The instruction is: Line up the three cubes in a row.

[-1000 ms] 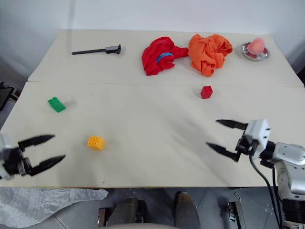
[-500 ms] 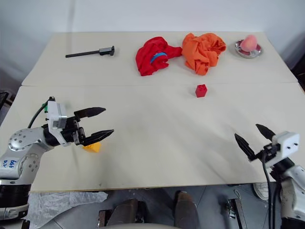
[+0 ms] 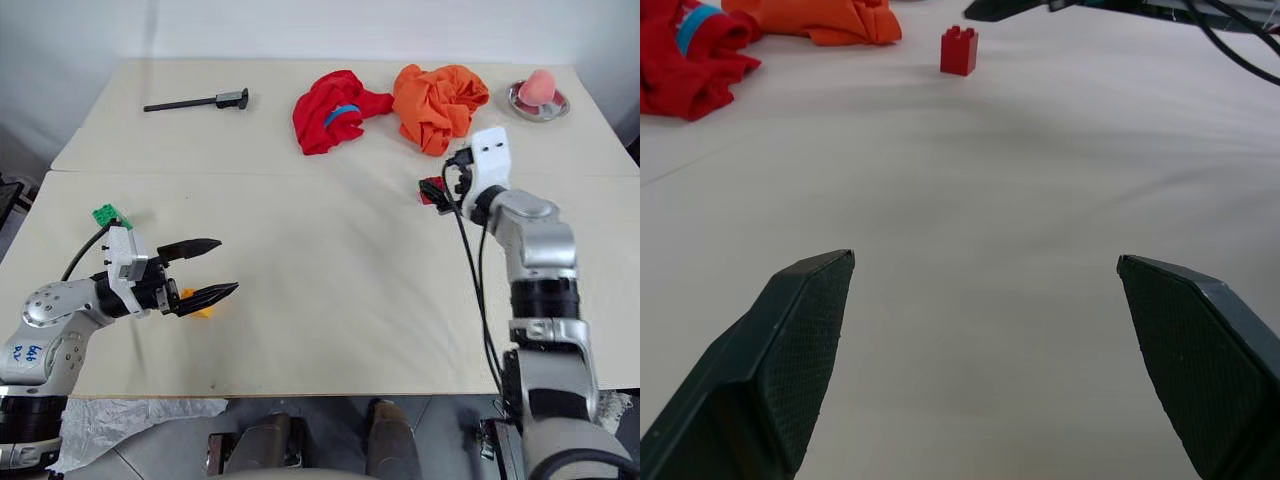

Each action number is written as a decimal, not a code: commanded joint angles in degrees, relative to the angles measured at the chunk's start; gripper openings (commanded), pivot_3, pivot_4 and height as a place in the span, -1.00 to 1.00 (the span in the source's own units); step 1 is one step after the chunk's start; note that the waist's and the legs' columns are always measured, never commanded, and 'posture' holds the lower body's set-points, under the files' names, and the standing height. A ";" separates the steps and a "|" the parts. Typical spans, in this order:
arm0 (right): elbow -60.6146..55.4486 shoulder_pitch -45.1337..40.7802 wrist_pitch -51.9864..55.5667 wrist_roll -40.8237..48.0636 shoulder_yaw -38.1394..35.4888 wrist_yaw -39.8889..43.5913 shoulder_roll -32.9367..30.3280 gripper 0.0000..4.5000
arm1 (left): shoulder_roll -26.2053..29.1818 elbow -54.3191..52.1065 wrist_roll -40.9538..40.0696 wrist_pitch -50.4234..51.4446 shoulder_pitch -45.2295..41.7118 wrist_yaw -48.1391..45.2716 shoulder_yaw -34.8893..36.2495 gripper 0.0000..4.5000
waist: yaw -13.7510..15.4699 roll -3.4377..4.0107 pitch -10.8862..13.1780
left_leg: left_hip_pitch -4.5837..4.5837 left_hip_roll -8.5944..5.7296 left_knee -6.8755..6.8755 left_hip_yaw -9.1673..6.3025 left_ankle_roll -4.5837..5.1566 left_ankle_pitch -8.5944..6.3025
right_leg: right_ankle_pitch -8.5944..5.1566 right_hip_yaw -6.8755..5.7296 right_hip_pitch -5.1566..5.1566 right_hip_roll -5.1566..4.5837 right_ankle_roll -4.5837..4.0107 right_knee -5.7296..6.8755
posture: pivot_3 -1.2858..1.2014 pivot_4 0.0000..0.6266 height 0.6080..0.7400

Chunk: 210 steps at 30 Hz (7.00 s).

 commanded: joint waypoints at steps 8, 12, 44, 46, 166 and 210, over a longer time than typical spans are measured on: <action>18.80 -8.86 -8.51 -6.82 2.03 -5.07 3.22 1.00 | 0.86 -5.59 0.00 -0.69 2.99 0.91 2.87 0.99 | -0.68 0.00 0.00 | 0.03 0.11 -0.08 0.08 -0.01 0.00 | 0.00 -0.45 0.02 -0.03 0.00 -0.08 | 0.03 -0.52 1.00; 20.40 -8.87 -10.63 -6.34 1.24 -3.89 3.95 0.83 | 0.39 -6.21 -0.56 -0.85 3.05 1.06 3.36 1.00 | -0.99 0.00 0.00 | 0.04 0.13 -0.07 0.11 -0.04 0.02 | 0.00 -0.44 0.02 -0.03 0.00 -0.08 | 0.03 -0.52 1.00; 29.53 -6.98 -48.33 -7.09 19.12 63.39 -3.27 -0.34 | 0.06 -6.74 -0.73 -5.57 7.23 0.56 7.09 1.00 | -1.58 0.01 0.01 | 0.19 0.18 0.26 -0.17 -0.09 0.05 | 0.00 -0.55 0.33 -0.04 0.00 -0.07 | 0.03 -0.52 1.00; 30.11 -6.66 -49.41 -7.00 18.97 63.86 -3.51 -0.34 | 0.04 -6.89 -0.81 -5.48 7.49 0.57 7.36 1.00 | -1.52 0.01 0.01 | 0.18 0.19 0.32 -0.25 -0.09 0.05 | 0.00 -0.58 0.37 -0.04 0.00 -0.07 | 0.03 -0.52 1.00; -34.60 53.22 -30.17 25.16 -18.25 42.31 -9.92 1.00 | -23.48 59.67 25.66 -18.92 -51.47 -19.44 -24.46 -0.35 | 2.88 -0.56 -0.05 | 0.03 0.16 0.84 0.00 0.03 -0.11 | 0.15 -0.59 0.49 0.06 0.18 -0.14 | 0.03 -0.52 1.00; -34.80 30.02 -21.92 24.98 4.90 50.04 -3.44 1.00 | 12.49 29.99 4.40 -10.70 2.32 -20.49 22.51 0.98 | 0.78 -0.54 -0.05 | 0.10 0.24 0.81 -0.47 0.05 -0.12 | 0.13 -0.58 0.44 0.00 0.15 -0.05 | 0.03 -0.52 1.00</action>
